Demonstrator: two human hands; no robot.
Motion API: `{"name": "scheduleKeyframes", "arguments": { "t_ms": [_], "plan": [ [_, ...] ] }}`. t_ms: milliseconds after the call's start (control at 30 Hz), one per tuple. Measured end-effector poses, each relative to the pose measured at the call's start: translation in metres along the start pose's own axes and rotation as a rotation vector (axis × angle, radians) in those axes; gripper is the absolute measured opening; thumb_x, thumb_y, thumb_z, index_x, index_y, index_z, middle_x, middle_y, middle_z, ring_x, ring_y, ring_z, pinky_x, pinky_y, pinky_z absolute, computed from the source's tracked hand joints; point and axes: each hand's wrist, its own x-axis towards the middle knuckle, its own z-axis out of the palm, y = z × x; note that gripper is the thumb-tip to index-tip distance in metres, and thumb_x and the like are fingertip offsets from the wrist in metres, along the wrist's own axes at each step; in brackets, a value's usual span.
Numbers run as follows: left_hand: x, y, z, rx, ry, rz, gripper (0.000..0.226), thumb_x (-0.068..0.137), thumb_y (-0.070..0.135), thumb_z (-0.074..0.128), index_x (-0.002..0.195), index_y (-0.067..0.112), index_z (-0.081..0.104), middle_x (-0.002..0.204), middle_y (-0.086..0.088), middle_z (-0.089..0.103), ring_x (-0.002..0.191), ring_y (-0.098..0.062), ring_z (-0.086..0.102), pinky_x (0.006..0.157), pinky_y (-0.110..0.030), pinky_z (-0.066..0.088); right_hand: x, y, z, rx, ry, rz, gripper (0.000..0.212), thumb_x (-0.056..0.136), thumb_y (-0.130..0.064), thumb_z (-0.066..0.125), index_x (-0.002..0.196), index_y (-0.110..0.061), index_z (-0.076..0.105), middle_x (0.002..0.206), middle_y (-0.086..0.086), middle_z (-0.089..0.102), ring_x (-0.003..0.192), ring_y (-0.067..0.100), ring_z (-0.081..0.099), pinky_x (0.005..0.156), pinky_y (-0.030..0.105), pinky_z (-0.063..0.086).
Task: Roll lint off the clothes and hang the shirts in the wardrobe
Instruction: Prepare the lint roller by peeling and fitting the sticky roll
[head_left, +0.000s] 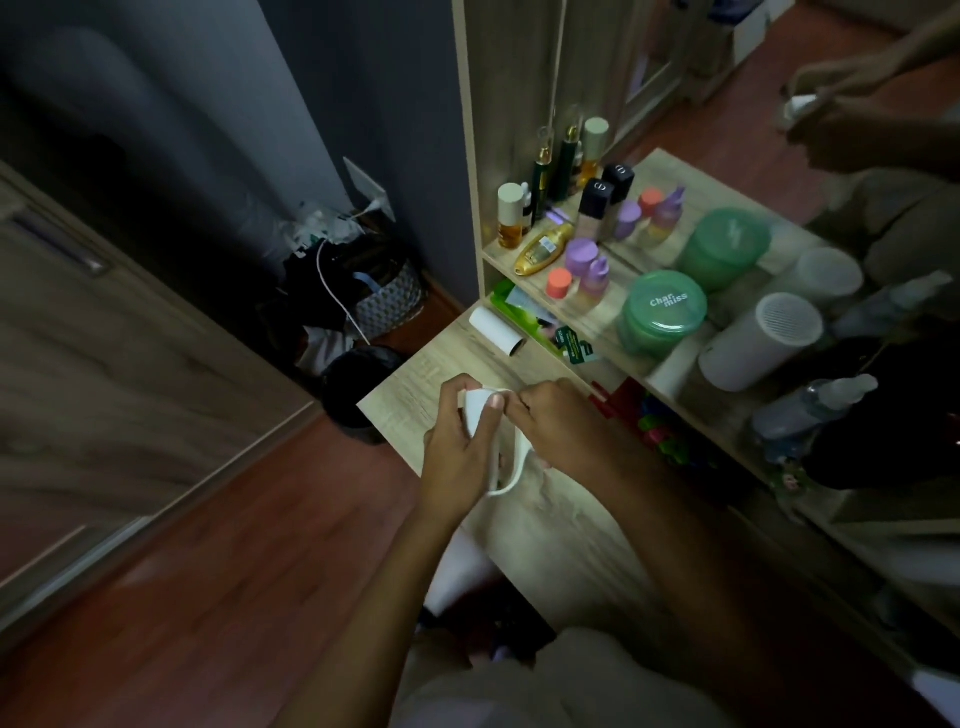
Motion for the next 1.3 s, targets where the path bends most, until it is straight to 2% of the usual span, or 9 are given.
{"name": "scheduleKeyframes", "arguments": {
  "t_ms": [133, 233, 433, 600, 767, 867, 1033, 1200, 1300],
  "plan": [
    [-0.002, -0.003, 0.000, -0.008, 0.046, -0.027, 0.010, 0.101, 0.040, 0.057, 0.109, 0.039, 0.050, 0.082, -0.004, 0.073, 0.061, -0.019, 0.072, 0.057, -0.036, 0.059, 0.000, -0.004, 0.001, -0.061, -0.051, 0.062, 0.040, 0.106, -0.036, 0.036, 0.078, -0.015, 0.056, 0.072, 0.008, 0.060, 0.073, 0.031, 0.063, 0.068, 0.034, 0.050],
    [-0.005, -0.003, -0.003, -0.066, 0.035, -0.033, 0.012, 0.101, 0.037, 0.059, 0.111, 0.034, 0.053, 0.078, -0.007, 0.073, 0.056, -0.025, 0.070, 0.054, -0.041, 0.058, -0.006, -0.010, 0.000, -0.075, -0.021, 0.038, 0.046, 0.107, -0.034, 0.036, 0.081, -0.006, 0.064, 0.074, 0.013, 0.066, 0.072, 0.030, 0.066, 0.060, 0.030, 0.038],
    [-0.016, 0.000, -0.009, -0.189, 0.072, -0.004, 0.015, 0.103, 0.025, 0.057, 0.117, 0.024, 0.052, 0.081, -0.014, 0.070, 0.050, -0.031, 0.067, 0.046, -0.039, 0.055, -0.011, -0.017, 0.007, 0.043, 0.105, 0.074, 0.049, 0.106, -0.029, 0.045, 0.072, 0.001, 0.064, 0.063, 0.016, 0.066, 0.054, 0.028, 0.068, 0.048, 0.029, 0.049],
    [-0.019, 0.004, -0.013, -0.190, 0.077, 0.052, 0.015, 0.104, 0.024, 0.055, 0.119, 0.023, 0.050, 0.080, -0.011, 0.071, 0.055, -0.031, 0.069, 0.047, -0.034, 0.054, -0.014, -0.015, 0.011, 0.027, 0.078, 0.011, 0.042, 0.106, -0.021, 0.045, 0.079, 0.004, 0.066, 0.069, 0.019, 0.069, 0.060, 0.032, 0.069, 0.051, 0.038, 0.057],
    [-0.014, 0.014, -0.016, -0.151, 0.047, 0.096, 0.023, 0.103, 0.024, 0.055, 0.125, 0.022, 0.047, 0.093, 0.001, 0.072, 0.058, -0.029, 0.070, 0.047, -0.036, 0.057, -0.010, -0.002, 0.013, 0.100, 0.012, 0.123, 0.042, 0.107, -0.030, 0.036, 0.078, -0.008, 0.058, 0.054, 0.001, 0.055, 0.044, 0.015, 0.057, 0.046, 0.019, 0.042],
    [-0.010, 0.016, -0.014, -0.147, 0.036, 0.100, 0.024, 0.103, 0.027, 0.056, 0.124, 0.026, 0.046, 0.090, -0.002, 0.072, 0.057, -0.030, 0.070, 0.047, -0.038, 0.058, -0.010, 0.006, 0.011, 0.133, 0.014, 0.152, 0.044, 0.106, -0.029, 0.035, 0.084, -0.003, 0.062, 0.052, -0.001, 0.054, 0.039, 0.013, 0.054, 0.038, 0.013, 0.040],
    [-0.005, 0.009, -0.005, -0.130, 0.027, 0.108, 0.024, 0.102, 0.030, 0.056, 0.124, 0.030, 0.046, 0.096, -0.015, 0.068, 0.061, -0.034, 0.070, 0.048, -0.038, 0.057, -0.012, 0.026, 0.016, 0.111, 0.003, 0.177, 0.045, 0.106, -0.030, 0.034, 0.084, -0.001, 0.061, 0.053, -0.003, 0.051, 0.044, 0.011, 0.051, 0.045, 0.017, 0.034],
    [0.002, 0.004, 0.007, -0.109, -0.006, 0.083, 0.025, 0.102, 0.035, 0.057, 0.124, 0.038, 0.046, 0.104, -0.013, 0.066, 0.071, -0.032, 0.071, 0.053, -0.039, 0.058, -0.017, 0.050, 0.033, 0.222, -0.005, 0.253, 0.046, 0.106, -0.026, 0.039, 0.084, 0.005, 0.065, 0.051, 0.003, 0.055, 0.040, 0.018, 0.057, 0.037, 0.014, 0.042],
    [0.005, 0.003, 0.013, -0.107, -0.029, 0.058, 0.028, 0.102, 0.034, 0.057, 0.127, 0.036, 0.045, 0.103, -0.009, 0.067, 0.068, -0.030, 0.071, 0.054, -0.038, 0.058, -0.020, 0.065, 0.047, 0.350, -0.029, 0.353, 0.046, 0.105, -0.024, 0.041, 0.074, 0.003, 0.062, 0.056, 0.016, 0.065, 0.044, 0.021, 0.068, 0.037, 0.025, 0.049]
  ]
}}
